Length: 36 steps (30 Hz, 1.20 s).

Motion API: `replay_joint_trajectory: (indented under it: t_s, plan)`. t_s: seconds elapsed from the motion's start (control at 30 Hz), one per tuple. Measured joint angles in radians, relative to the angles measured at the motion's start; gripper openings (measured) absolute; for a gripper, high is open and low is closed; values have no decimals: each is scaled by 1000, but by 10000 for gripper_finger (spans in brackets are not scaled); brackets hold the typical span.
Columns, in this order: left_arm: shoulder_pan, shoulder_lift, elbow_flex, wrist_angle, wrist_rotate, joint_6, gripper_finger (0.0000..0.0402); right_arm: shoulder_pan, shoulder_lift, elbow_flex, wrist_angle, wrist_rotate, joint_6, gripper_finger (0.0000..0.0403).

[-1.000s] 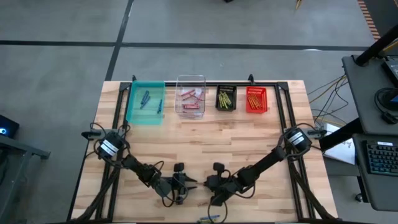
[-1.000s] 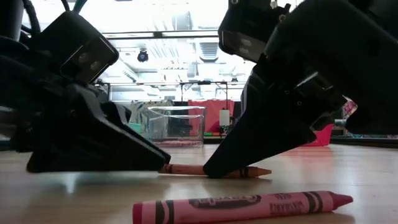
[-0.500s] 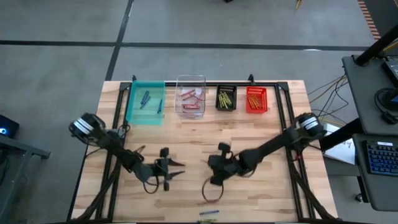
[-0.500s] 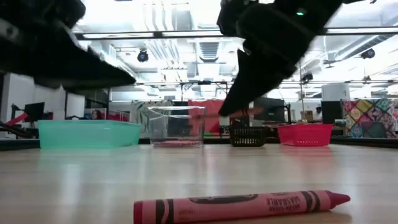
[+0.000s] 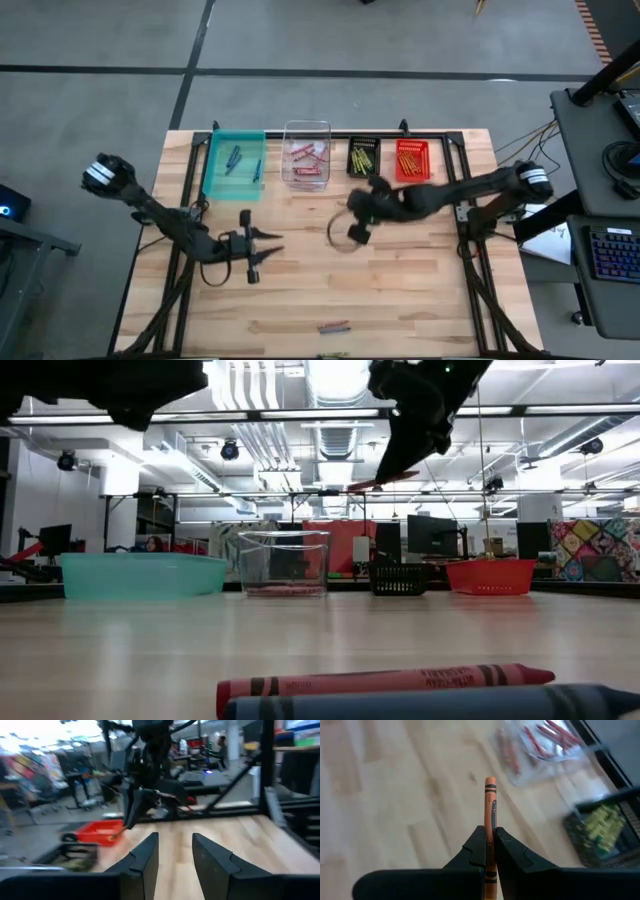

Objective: Sort crayons
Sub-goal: Put the orange crayon into the orange bin

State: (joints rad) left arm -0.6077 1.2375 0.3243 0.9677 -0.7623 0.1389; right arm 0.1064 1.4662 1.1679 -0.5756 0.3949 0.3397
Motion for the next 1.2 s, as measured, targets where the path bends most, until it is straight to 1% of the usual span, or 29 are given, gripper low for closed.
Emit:
replay_joint_trajectory:
  t_s: [0.07,0.17,0.23,0.33,0.4,0.57,0.7,0.8,0.93,1.03,1.2]
  plan:
    - [29,-47,-9,-12,-1,46,98,-72,-30,0,-37,-55,-15,12]
    - [76,-110,-9,-85,0,96,92,-182,-57,0,-80,-128,-58,12]
    - [109,-146,-9,-142,1,104,89,-253,-65,0,-99,-182,-93,12]
    - [145,-189,-10,-216,3,98,85,-354,-75,1,-146,-261,-104,12]
    - [159,-208,-11,-246,4,84,83,-416,-78,12,-203,-280,-93,12]
    - [165,-237,-11,-260,5,78,79,-541,-77,63,-431,-283,44,12]
    - [165,-245,-11,-260,6,79,79,-630,-77,62,-533,-290,99,12]
    - [165,-245,-11,-260,6,79,79,-686,-70,50,-551,-279,113,12]
    - [165,-243,-11,-260,6,60,79,-733,-50,38,-550,-206,126,12]
    - [165,-243,-11,-259,6,44,79,-753,-44,31,-541,-139,134,12]
    - [165,-243,-11,-259,6,7,79,-777,-43,11,-523,-100,140,12]
